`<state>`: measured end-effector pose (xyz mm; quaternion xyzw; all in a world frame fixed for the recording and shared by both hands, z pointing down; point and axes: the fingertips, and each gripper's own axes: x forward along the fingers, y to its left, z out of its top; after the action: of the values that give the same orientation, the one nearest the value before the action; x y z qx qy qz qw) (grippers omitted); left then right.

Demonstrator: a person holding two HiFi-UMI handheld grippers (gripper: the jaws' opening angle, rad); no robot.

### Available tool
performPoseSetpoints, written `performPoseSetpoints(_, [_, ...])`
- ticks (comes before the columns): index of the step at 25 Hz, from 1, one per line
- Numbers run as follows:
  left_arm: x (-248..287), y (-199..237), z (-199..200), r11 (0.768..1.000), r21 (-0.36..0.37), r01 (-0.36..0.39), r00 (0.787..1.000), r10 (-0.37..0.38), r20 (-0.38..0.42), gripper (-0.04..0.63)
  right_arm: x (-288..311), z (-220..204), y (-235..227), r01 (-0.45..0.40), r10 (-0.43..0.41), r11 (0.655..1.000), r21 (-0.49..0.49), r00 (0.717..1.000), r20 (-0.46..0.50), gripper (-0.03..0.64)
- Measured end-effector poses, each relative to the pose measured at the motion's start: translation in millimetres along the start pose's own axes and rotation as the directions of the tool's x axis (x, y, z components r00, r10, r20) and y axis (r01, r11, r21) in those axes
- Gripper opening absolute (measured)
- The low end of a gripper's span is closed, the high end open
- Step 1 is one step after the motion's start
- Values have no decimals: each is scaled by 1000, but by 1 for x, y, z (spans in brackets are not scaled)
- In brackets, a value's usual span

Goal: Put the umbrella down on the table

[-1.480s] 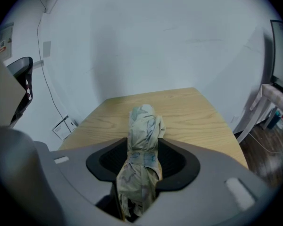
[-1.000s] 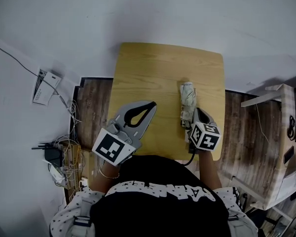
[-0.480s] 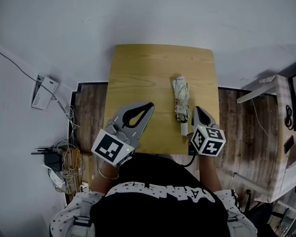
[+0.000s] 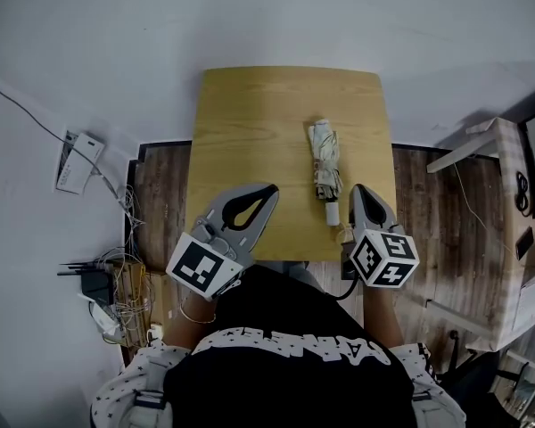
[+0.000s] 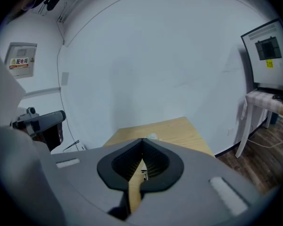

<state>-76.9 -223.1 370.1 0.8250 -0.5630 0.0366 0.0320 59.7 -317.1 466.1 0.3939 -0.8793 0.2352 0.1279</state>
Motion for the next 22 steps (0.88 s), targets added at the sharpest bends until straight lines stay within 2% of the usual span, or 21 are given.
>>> performPoseSetpoints(5, [2,-3,9,1000,-9,30,999,-30,-27,-5,-15,17,3,22,-21,1000,-17,999,48,14])
performPoseSetpoints(12, [6,2,22,996,18,84,996,-84,-5,-6,-34,44,17,47,-44,999,-23,992,119,14])
performPoseSetpoints(17, [6,6,24,994,22,105,994,-106,29,-6,-38,51,25,50,-47,998,-23,990,136,14])
performPoseSetpoints(22, [3,8,21,994,2,110,994,-110,6,-5,-37,53,31,48,-44,998,-30,989,141,14])
